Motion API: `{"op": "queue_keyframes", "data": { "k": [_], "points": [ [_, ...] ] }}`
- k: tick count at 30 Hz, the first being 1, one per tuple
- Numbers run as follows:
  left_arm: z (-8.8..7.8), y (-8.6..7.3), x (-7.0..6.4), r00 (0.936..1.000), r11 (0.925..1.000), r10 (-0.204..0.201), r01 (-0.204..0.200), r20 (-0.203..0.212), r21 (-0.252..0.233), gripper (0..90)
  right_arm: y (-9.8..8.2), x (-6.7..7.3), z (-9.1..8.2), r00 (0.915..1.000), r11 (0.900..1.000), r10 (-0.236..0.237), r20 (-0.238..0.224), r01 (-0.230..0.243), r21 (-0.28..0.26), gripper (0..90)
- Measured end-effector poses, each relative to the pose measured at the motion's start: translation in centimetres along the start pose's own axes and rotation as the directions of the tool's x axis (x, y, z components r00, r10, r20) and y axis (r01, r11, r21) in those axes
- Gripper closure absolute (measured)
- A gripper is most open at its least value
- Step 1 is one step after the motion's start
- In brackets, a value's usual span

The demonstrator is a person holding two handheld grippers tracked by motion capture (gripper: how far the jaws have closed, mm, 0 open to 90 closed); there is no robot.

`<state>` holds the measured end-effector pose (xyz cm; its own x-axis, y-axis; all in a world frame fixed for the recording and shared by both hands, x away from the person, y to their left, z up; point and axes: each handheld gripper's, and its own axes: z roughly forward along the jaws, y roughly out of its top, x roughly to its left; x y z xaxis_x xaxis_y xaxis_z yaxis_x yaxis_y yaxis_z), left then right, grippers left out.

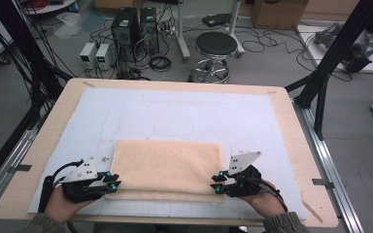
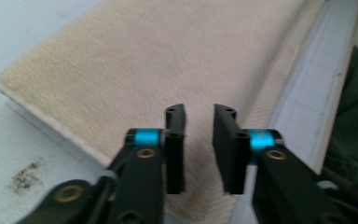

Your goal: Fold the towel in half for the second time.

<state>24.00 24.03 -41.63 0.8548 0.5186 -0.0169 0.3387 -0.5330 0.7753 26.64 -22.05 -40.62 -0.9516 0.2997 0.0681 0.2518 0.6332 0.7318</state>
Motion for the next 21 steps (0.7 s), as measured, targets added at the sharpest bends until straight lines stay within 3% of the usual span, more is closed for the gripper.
{"op": "queue_keyframes", "data": {
  "k": [4,7,9,13,17,21],
  "points": [
    [0.9,-0.5,0.4,0.9999,0.9997,0.011,-0.012,0.011,0.024,62.0,-0.7,-0.4,0.8,0.9994,1.0,0.025,-0.023,-0.024,0.006,61.0],
    [1.3,-0.5,0.3,0.9995,0.9994,0.019,-0.02,0.024,0.028,71.7,-1.0,-0.4,1.4,0.9994,0.999,0.028,-0.022,-0.027,0.027,61.2],
    [1.4,-0.4,0.2,0.9995,0.9988,0.028,-0.029,0.016,0.04,80.5,-1.1,-0.4,1.9,0.9996,0.999,0.017,-0.021,-0.016,0.041,67.2],
    [0.9,-0.1,0.2,0.9998,0.9994,0.017,-0.017,0.004,0.028,84.9,-0.8,-0.5,2.0,0.9995,0.999,-0.01,-0.03,0.011,0.047,84.4],
    [-1.3,0.8,0.0,0.9994,0.9987,0.028,-0.029,-0.021,-0.042,85.5,-0.1,-0.5,0.4,0.9993,1.0,-0.01,-0.035,0.01,-0.007,85.6],
    [-3.1,2.2,-0.7,0.9968,0.994,0.069,-0.072,-0.039,-0.082,85.9,0.9,0.0,-1.8,0.9995,0.997,-0.031,-0.006,0.031,-0.071,85.6]
  ]
}}
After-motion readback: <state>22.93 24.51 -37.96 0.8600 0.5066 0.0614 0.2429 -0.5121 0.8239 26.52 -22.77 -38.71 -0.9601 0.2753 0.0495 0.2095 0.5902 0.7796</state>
